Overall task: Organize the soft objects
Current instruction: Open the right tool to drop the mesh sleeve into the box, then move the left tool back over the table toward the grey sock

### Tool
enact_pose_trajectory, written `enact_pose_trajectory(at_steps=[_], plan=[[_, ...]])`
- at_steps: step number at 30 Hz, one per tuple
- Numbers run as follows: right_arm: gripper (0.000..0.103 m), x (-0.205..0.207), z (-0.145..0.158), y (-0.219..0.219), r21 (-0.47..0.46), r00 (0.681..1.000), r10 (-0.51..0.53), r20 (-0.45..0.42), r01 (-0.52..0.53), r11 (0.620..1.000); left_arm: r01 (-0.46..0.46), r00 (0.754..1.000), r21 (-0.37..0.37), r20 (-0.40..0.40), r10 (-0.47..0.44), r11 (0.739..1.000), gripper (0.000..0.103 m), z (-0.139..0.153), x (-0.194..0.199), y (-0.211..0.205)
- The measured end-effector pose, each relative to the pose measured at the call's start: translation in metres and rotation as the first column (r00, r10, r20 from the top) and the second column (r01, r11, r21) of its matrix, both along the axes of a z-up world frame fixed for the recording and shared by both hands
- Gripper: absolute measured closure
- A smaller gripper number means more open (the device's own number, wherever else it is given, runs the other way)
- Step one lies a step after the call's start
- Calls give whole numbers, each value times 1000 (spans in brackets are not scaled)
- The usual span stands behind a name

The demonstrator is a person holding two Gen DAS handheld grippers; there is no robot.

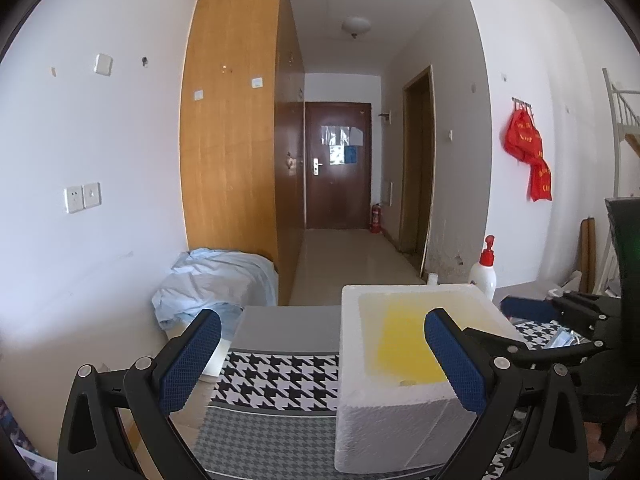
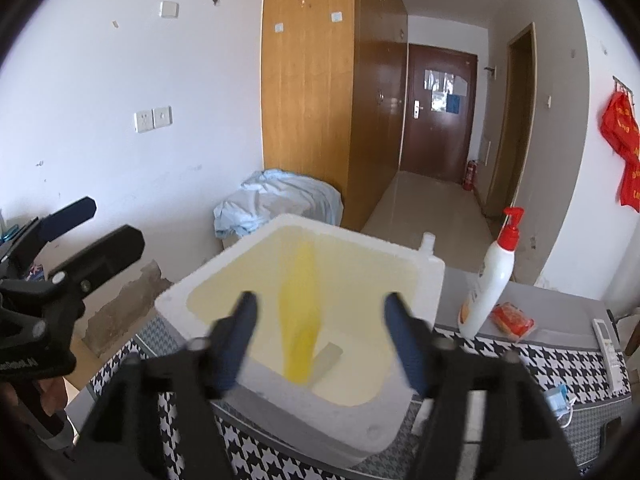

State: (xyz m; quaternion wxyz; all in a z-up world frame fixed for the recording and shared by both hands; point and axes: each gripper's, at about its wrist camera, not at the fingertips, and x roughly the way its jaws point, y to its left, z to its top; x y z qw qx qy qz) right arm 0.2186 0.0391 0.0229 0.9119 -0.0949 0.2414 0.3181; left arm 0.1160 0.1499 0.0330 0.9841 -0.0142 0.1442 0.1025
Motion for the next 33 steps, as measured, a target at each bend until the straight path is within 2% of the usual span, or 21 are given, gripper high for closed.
enact_pose_trajectory(at_steps=[13,28,33], plan=[[31,-7,6,-29,39,1000,1,7,-1,999,-18,1000,-19,-6,18,1000,1,4,-3,-11],[30,-8,18,-108,97,998,-63,31,60,993,71,997,12,-3,-71,997,1,16,7,-87],[25,-7,19,-133,115,995,-96,32,92,989,112,994,25,-12,-112,993,1,17,16,-109]])
